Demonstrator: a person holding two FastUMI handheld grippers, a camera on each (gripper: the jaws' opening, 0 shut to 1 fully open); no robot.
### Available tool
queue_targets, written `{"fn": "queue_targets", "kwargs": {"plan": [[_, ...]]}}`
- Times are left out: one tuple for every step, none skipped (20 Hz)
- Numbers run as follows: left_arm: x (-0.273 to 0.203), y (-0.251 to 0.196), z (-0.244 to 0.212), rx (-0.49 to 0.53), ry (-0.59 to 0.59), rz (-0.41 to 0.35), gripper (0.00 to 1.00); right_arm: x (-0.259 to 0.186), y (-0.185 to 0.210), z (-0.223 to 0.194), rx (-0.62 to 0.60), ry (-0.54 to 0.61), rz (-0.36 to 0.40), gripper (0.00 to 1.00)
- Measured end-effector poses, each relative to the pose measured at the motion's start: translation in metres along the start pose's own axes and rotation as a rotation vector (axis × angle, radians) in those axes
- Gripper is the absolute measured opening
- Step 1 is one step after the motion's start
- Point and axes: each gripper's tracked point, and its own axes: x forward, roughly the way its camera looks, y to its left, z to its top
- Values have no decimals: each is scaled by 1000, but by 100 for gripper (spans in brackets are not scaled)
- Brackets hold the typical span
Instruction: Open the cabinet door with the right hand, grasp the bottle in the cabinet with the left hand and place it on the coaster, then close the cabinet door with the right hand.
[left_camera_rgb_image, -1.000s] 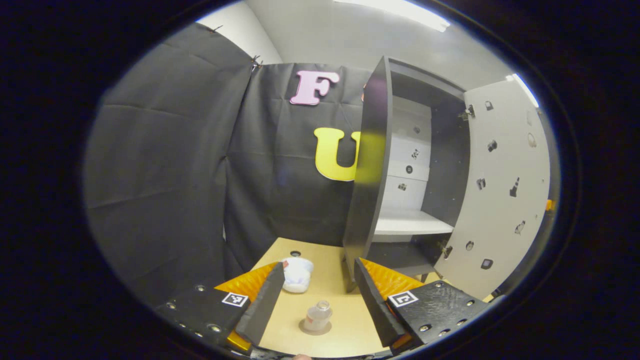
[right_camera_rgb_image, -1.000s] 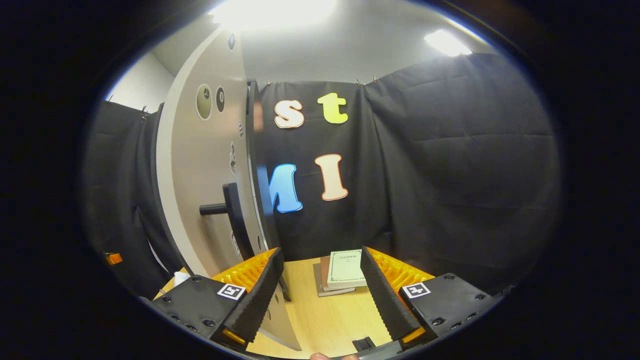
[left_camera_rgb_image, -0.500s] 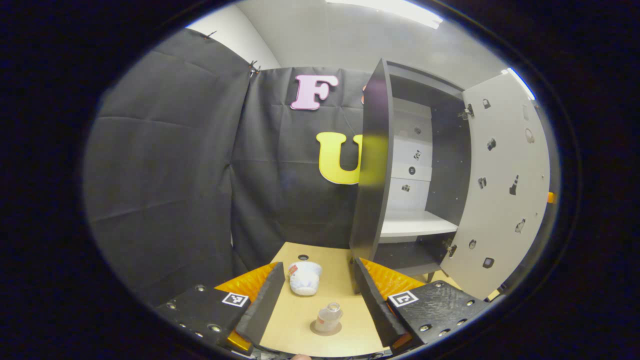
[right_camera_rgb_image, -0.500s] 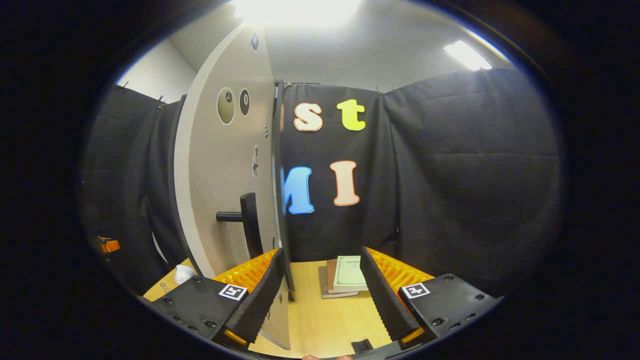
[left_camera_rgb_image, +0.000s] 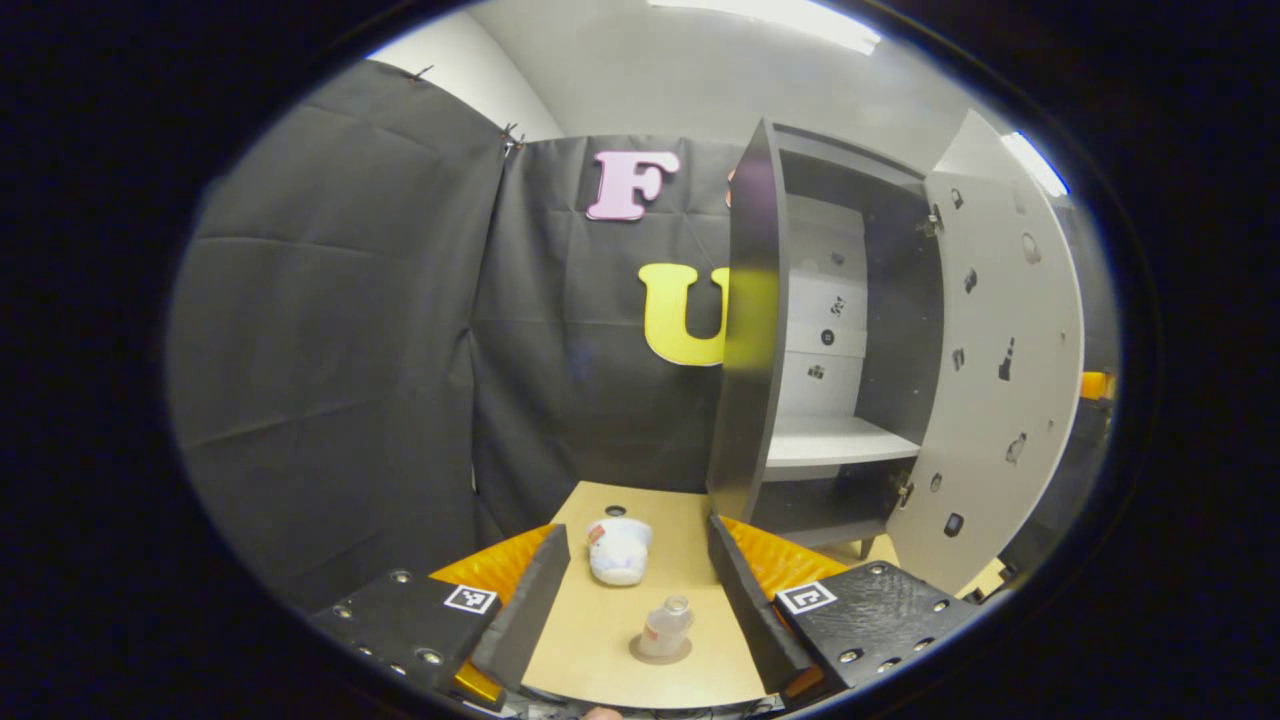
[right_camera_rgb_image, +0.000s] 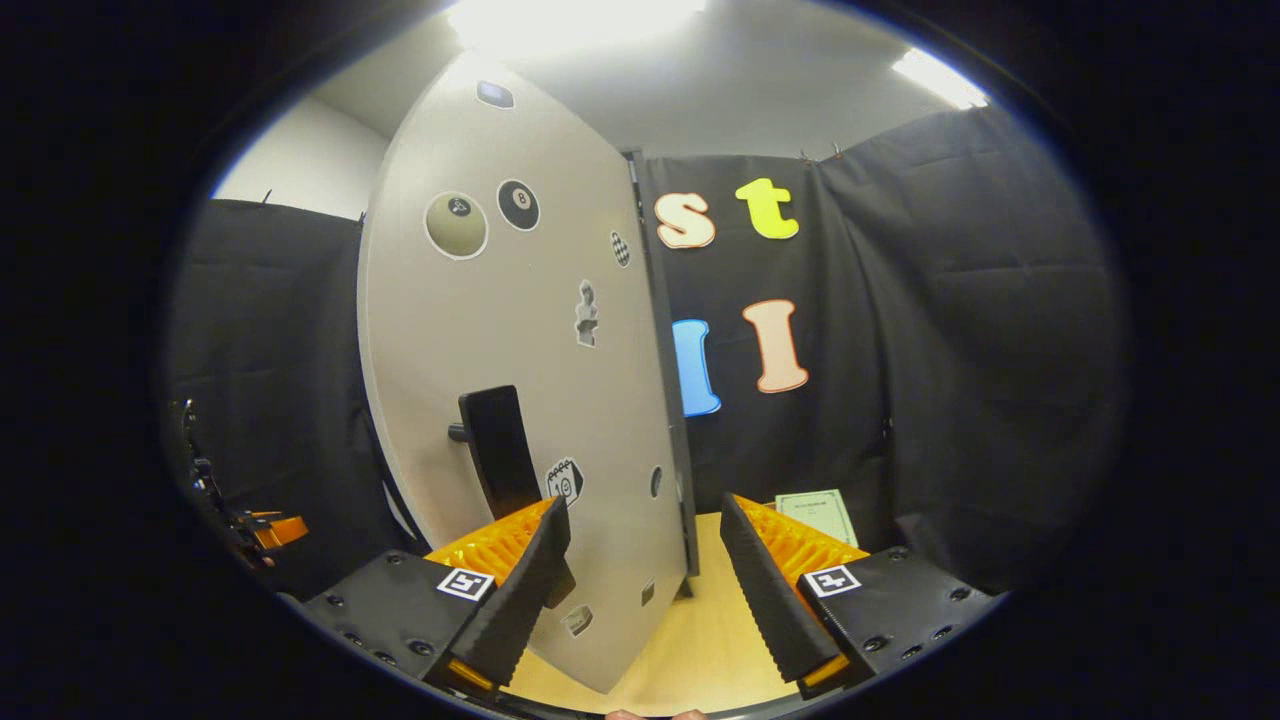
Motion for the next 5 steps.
{"fn": "queue_targets", "kwargs": {"plan": [[-2,2,-2,4,1,7,84,6,11,-2,10,7,26,96],[-6,6,-3,7,2,17,86,11,21,-3,18,12,52,97],[-8,8,-3,7,2,25,86,18,31,-3,21,16,78,97],[-11,10,-2,3,5,31,86,25,43,-5,21,24,103,90],[-12,13,-3,-3,6,37,86,33,55,-6,24,31,127,90]]}}
